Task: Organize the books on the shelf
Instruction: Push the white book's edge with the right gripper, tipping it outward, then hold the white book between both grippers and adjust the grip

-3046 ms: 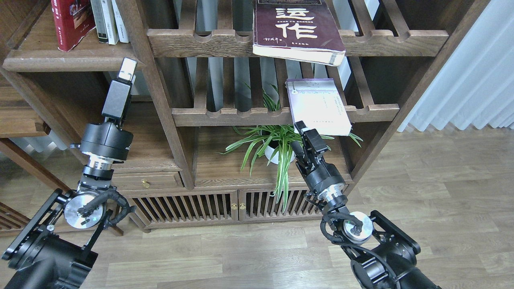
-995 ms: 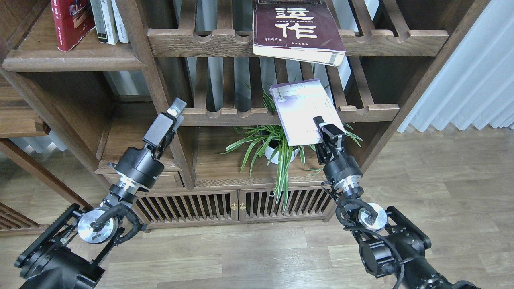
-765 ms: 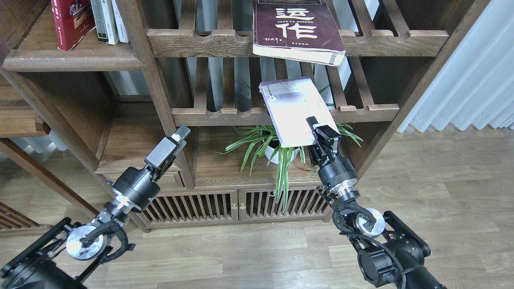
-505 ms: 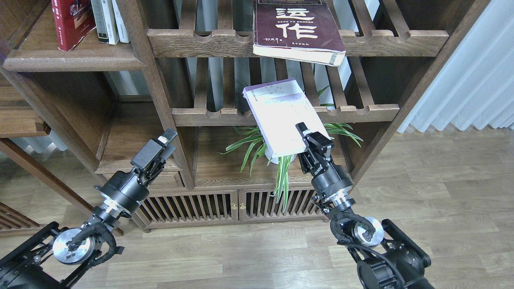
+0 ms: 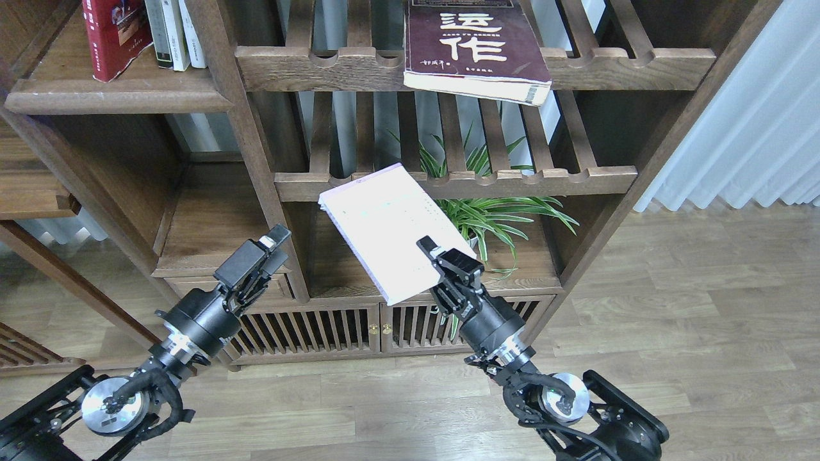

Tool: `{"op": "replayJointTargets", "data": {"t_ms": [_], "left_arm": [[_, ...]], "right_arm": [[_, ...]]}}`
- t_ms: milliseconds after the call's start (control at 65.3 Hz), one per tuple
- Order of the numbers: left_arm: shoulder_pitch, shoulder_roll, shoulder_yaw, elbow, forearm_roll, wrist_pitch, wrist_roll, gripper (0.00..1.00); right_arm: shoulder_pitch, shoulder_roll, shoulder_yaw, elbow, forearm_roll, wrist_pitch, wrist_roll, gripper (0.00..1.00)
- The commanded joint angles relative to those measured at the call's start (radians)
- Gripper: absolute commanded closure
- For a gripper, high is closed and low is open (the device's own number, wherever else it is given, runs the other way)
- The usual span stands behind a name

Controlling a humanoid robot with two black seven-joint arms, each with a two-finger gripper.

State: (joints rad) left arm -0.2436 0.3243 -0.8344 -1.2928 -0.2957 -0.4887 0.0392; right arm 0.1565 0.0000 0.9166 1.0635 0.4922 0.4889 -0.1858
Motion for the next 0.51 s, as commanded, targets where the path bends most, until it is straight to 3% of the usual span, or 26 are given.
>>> {"op": "replayJointTargets", "data": {"t_ms": [0,490], "left_arm": [[0.007,-0.014,0.008,-0.002,0.0,0.0,-0.002,0.11],[0.027,-0.12,0.023,-0.003,0.001,0.0,-0.009,0.16]], "right_arm": [[0.001,0.0,-0.015,0.023,-0.001,0.0,0.002,0.96],[-0.015,0.0,-0.077,0.038,-0.003,0.0,0.0,0.96]]}}
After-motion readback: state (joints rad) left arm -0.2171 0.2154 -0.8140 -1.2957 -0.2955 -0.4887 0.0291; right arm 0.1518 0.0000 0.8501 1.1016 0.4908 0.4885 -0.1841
